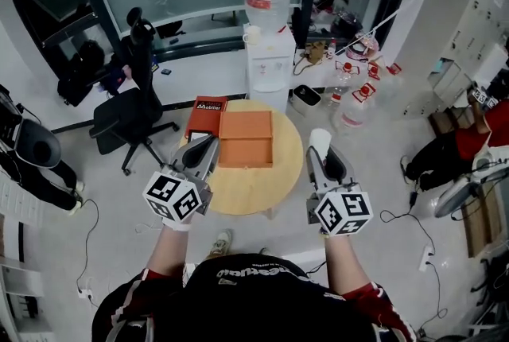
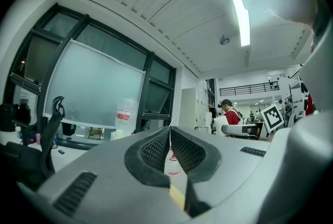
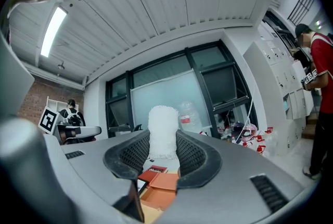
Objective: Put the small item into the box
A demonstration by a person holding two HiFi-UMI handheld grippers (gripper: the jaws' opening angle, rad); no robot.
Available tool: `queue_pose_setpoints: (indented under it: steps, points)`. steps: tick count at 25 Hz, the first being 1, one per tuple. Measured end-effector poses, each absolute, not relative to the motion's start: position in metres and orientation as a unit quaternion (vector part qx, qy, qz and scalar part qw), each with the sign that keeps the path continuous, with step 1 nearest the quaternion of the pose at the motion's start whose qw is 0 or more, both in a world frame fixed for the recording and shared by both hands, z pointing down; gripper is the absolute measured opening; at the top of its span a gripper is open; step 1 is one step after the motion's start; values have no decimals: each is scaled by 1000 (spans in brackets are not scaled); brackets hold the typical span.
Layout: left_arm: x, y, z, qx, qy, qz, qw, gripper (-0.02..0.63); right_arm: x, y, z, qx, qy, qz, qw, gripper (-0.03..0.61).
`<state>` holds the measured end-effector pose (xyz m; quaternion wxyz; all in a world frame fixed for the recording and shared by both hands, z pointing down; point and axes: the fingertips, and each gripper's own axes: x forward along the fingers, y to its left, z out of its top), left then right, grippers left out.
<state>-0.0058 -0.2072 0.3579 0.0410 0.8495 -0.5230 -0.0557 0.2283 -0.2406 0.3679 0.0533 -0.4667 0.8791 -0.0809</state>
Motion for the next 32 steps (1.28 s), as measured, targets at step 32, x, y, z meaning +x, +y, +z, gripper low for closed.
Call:
queue_pose_setpoints:
  steps: [32]
  points:
    - [-108, -325, 372, 912, -404, -48, 44, 23, 102, -298, 376, -565, 821, -72, 33, 173]
